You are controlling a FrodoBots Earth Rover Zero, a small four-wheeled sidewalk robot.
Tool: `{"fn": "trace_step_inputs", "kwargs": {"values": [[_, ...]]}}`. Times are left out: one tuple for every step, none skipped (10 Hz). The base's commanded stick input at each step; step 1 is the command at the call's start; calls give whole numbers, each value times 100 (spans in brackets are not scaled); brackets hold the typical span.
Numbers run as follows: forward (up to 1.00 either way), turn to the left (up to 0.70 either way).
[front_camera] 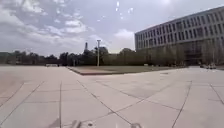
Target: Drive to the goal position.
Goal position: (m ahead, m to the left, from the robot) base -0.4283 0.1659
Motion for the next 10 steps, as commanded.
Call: {"fn": "trace_step_inputs", "kwargs": {"values": [[0,-17],[0,-17],[0,-17],[0,-17],[0,-17],[0,-17],[0,-17],[0,-17],[0,-17],[0,-17]]}}
